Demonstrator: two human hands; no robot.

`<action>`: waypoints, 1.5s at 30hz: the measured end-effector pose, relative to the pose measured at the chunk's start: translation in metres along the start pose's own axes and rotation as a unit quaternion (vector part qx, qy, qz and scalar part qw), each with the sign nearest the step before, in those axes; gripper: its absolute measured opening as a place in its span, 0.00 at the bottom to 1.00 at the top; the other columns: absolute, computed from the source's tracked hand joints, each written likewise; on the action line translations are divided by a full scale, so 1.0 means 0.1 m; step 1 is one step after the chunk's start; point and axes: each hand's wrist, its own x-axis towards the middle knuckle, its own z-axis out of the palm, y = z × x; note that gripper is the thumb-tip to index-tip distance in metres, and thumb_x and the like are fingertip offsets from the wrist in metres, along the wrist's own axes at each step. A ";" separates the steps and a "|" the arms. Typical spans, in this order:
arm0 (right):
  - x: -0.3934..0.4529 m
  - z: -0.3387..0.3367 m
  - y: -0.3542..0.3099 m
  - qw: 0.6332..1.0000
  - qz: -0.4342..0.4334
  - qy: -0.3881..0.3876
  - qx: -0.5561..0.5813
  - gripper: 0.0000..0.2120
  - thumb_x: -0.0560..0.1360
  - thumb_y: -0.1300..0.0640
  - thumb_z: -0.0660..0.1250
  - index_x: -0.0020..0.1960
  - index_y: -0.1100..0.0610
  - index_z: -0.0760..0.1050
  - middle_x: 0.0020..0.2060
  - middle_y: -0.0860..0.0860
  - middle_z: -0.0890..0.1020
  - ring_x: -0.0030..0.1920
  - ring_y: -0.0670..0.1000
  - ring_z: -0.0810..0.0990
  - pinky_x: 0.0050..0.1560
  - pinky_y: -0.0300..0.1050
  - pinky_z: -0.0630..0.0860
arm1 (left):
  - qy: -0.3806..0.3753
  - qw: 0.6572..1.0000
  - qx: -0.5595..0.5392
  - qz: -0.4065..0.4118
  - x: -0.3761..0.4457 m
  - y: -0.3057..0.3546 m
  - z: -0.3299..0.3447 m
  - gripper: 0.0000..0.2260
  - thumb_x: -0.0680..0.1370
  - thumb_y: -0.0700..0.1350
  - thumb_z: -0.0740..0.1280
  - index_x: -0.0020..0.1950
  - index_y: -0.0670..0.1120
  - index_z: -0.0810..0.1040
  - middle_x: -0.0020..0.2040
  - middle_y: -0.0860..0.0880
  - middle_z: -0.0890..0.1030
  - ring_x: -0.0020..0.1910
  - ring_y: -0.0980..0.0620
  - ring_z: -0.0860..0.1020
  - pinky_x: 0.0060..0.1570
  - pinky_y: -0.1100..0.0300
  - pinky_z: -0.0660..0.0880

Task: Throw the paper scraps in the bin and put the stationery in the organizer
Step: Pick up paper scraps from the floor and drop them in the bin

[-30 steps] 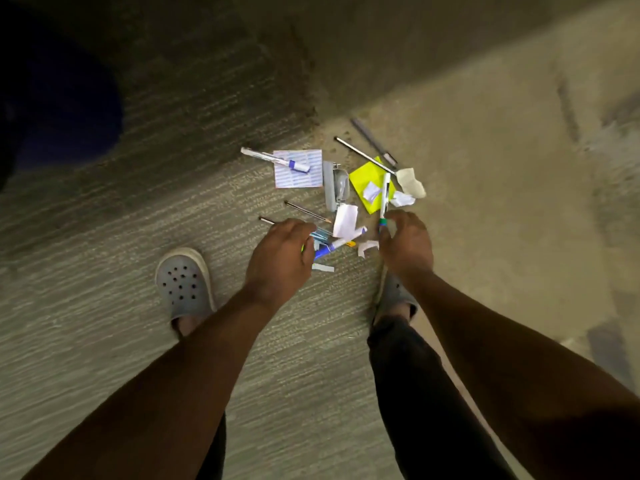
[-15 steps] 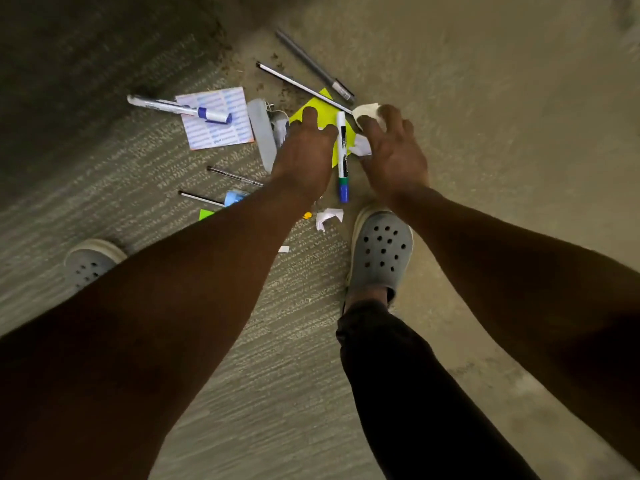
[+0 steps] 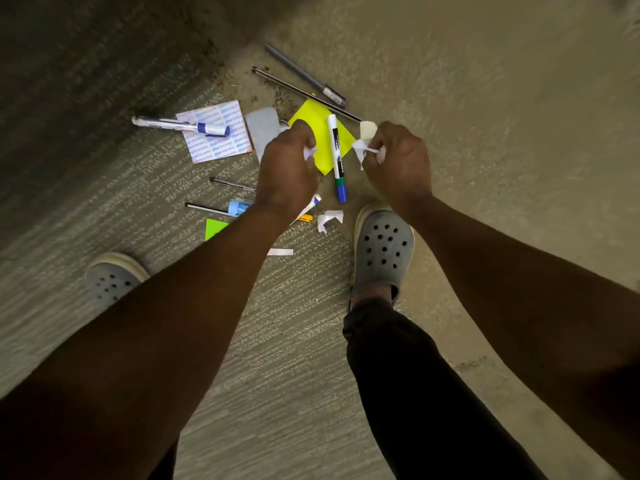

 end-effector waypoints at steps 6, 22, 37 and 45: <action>-0.56 0.04 -0.15 0.999 0.041 -0.023 0.010 0.04 0.71 0.60 0.68 0.44 0.60 0.74 0.42 0.57 0.79 0.38 0.57 0.77 0.36 0.44 0.66 | 0.009 0.996 -0.034 -0.085 -0.41 -0.33 -0.31 0.11 0.75 0.33 0.62 0.53 0.42 0.81 0.50 0.42 0.84 0.51 0.44 0.81 0.53 0.58 0.73; -0.91 0.77 -0.50 0.968 0.034 -0.157 -0.194 0.15 0.76 0.64 0.61 0.63 0.59 0.67 0.66 0.58 0.67 0.49 0.61 0.77 0.39 0.51 0.72 | -0.069 0.971 0.088 -0.210 -0.33 -0.72 0.18 0.20 0.74 0.56 0.70 0.57 0.43 0.77 0.57 0.42 0.81 0.59 0.40 0.77 0.54 0.49 0.73; -0.81 0.81 -0.42 0.958 -0.022 -0.210 -0.196 0.21 0.76 0.61 0.63 0.67 0.52 0.64 0.57 0.55 0.76 0.52 0.61 0.79 0.41 0.49 0.71 | -0.065 0.979 -0.054 -0.183 -0.51 -0.77 0.05 0.08 0.76 0.41 0.62 0.51 0.37 0.73 0.50 0.36 0.80 0.51 0.39 0.77 0.45 0.54 0.67; -0.78 0.72 -0.50 0.983 0.130 -0.128 0.006 0.07 0.72 0.62 0.62 0.48 0.55 0.70 0.46 0.51 0.84 0.47 0.59 0.80 0.42 0.47 0.74 | -0.001 0.979 -0.059 -0.196 -0.82 -1.13 -0.42 0.13 0.78 0.37 0.60 0.61 0.43 0.73 0.53 0.39 0.81 0.51 0.40 0.78 0.41 0.59 0.65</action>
